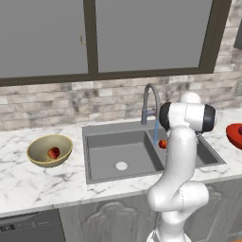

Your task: Pick the peachs from the sink and place them in one bowl. Place the apple in the other bowl. Then turn off the sink faucet.

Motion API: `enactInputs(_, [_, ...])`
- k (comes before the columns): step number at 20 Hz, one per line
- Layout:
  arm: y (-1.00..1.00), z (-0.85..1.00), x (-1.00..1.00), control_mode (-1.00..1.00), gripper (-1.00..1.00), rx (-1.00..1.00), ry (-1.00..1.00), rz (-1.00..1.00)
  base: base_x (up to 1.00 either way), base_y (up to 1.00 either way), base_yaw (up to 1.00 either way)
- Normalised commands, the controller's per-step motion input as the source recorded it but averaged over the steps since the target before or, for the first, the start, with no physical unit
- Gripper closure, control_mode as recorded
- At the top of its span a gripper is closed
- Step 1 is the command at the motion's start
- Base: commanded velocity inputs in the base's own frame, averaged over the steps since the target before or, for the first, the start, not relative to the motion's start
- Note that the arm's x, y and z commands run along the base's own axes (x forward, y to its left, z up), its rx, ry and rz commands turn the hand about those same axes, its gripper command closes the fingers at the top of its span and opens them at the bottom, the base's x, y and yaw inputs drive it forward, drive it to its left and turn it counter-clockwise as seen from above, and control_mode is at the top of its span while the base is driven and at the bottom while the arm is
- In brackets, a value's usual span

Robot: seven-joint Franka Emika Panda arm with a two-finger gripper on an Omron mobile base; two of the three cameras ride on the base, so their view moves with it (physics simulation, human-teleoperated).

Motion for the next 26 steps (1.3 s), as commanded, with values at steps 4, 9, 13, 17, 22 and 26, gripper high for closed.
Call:
enactInputs(4, [-0.02, -0.35, 0.84, -1.0, -1.0, 0.06, -0.01, 0.0, 0.0, 0.0, 0.0])
enactInputs(9, [0.0, -0.42, 0.65, -1.0, -1.0, 0.02, -0.02, 0.0, 0.0, 0.0, 0.0])
enactInputs(13, [0.07, -0.58, 0.3, -1.0, -1.0, 0.0, -0.01, 0.0, 0.0, 0.0, 0.0])
enactInputs(17, [0.28, -0.4, 0.0, -1.0, -1.0, 0.0, 0.0, 0.0, 0.0, 0.0, 0.0])
enactInputs(22, [0.4, -0.19, -0.43, -1.0, -1.0, 0.0, 0.0, -0.01, 0.0, 0.0, 0.0])
enactInputs(26, [0.49, -0.44, -0.26, -1.0, -1.0, 0.0, 0.0, -0.03, 0.0, 0.0, 0.0])
